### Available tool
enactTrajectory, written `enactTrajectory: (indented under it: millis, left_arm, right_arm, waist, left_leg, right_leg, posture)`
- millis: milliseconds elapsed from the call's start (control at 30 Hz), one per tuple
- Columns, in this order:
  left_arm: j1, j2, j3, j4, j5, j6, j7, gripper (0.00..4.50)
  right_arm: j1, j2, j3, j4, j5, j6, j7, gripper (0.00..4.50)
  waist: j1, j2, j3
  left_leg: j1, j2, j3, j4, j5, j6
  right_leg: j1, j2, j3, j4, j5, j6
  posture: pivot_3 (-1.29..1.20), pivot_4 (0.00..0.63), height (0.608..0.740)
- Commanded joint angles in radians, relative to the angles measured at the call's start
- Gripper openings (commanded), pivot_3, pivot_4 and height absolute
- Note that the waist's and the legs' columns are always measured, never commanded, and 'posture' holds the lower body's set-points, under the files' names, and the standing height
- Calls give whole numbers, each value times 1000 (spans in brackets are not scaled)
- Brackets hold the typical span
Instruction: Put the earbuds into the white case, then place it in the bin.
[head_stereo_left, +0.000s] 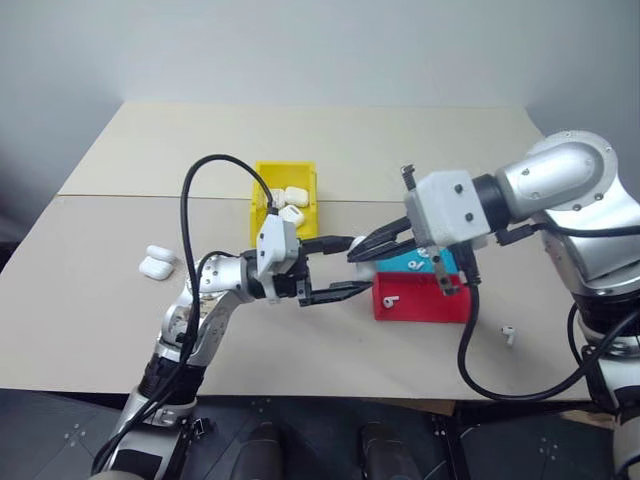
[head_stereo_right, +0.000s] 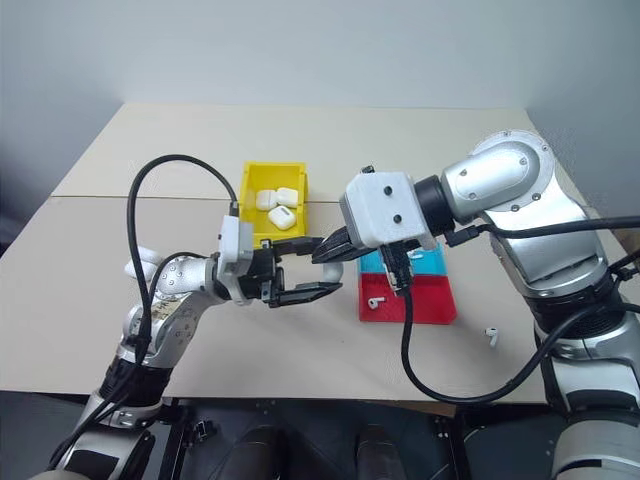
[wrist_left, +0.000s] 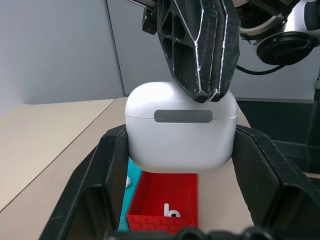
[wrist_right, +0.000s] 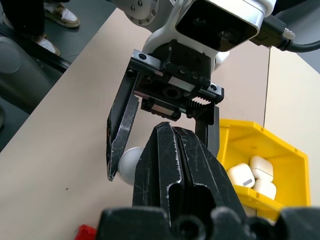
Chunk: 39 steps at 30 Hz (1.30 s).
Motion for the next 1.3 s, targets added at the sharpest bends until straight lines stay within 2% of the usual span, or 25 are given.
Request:
enactTrajectory:
  millis: [33, 167, 300, 467, 567, 667, 767, 833, 933, 1100, 1267, 1300]
  left_arm:
    - [-17, -6, 30, -51, -33, -27, 0, 2785]
    - [-3, -2, 41, -52, -33, -33, 6, 2785]
    - [7, 8, 74, -89, -24, -9, 70, 2785]
    - [-37, 10, 119, -135, 89, 62, 307, 2785]
    - [-121, 30, 112, -118, 160, 207, 439, 2785]
    - [-247, 49, 105, -40, 201, 327, 497, 2785]
    - [-358, 2, 124, 69, 279, 450, 678, 2785]
    - [-368, -23, 137, 92, 296, 497, 738, 2785]
    - [-364, -13, 85, 144, 376, 494, 776, 2785]
    - [-408, -69, 107, 307, 389, 530, 840, 2785]
    - [-426, -80, 109, 392, 394, 449, 826, 4407]
    - [-428, -83, 109, 394, 389, 431, 817, 4461]
  right_arm:
    - [7, -11, -32, 1, 4, 3, 10, 26]
    - [-37, 28, -142, 13, 126, 95, -55, 26]
    - [-38, 21, -249, 25, 192, 174, -131, 26]
    - [104, -4, -338, -39, 185, 236, -273, 26]
    - [206, -1, -379, -103, 187, 261, -355, 26]
    - [291, 6, -410, -158, 199, 301, -437, 26]
    - [378, 26, -437, -209, 207, 342, -519, 26]
    - [409, 24, -441, -226, 209, 349, -541, 26]
    - [431, 13, -435, -228, 208, 348, -555, 26]
    - [408, 2, -396, -182, 174, 345, -578, 26]
    - [417, -2, -382, -186, 161, 342, -593, 0]
    - [422, -5, -382, -188, 160, 342, -592, 0]
  waist:
    - [-1, 0, 0]
    - [0, 0, 0]
    - [1, 0, 0]
    - [6, -1, 0]
    - [8, -1, 0]
    - [6, -1, 0]
    - [6, -1, 0]
    - [2, -1, 0]
    - [-3, -1, 0]
    - [1, -1, 0]
    - [3, -2, 0]
    - [3, -2, 0]
  left_leg:
    - [0, 0, 0, 0, 0, 0]
    - [0, 0, 0, 0, 0, 0]
    - [0, 0, 0, 0, 0, 0]
    - [0, 0, 0, 0, 0, 0]
    - [0, 0, 0, 0, 0, 0]
    - [-1, 0, 0, 0, 0, 0]
    - [-1, -1, -1, 0, 0, 0]
    - [-1, -1, -1, 0, 0, 0]
    - [-1, -1, 0, -1, 0, 0]
    - [0, -1, 0, 0, 0, 0]
    - [-2, -1, -1, -1, 0, 0]
    - [-2, -1, -1, -1, 0, 0]
  right_leg:
    - [0, 0, 0, 0, 0, 0]
    - [0, 0, 0, 0, 0, 0]
    - [0, 0, 0, 0, 0, 0]
    - [1, 0, 0, 0, 0, 0]
    - [1, 0, 0, 0, 0, 0]
    - [0, 0, 0, 0, 0, 0]
    - [0, 0, 0, 0, 0, 0]
    - [1, 0, 0, -1, 0, 0]
    - [-1, 0, 0, 0, 0, 0]
    - [0, 0, 0, 0, 0, 0]
    - [-1, 0, 0, -1, 0, 0]
    - [-1, 0, 0, -1, 0, 0]
  posture:
    - [0, 150, 740]
    - [0, 150, 740]
    - [0, 150, 740]
    - [0, 150, 740]
    - [0, 150, 740]
    - [0, 150, 740]
    - [0, 150, 740]
    - [0, 150, 740]
    - [0, 150, 740]
    - [0, 150, 740]
    - [0, 150, 740]
    - [0, 150, 740]
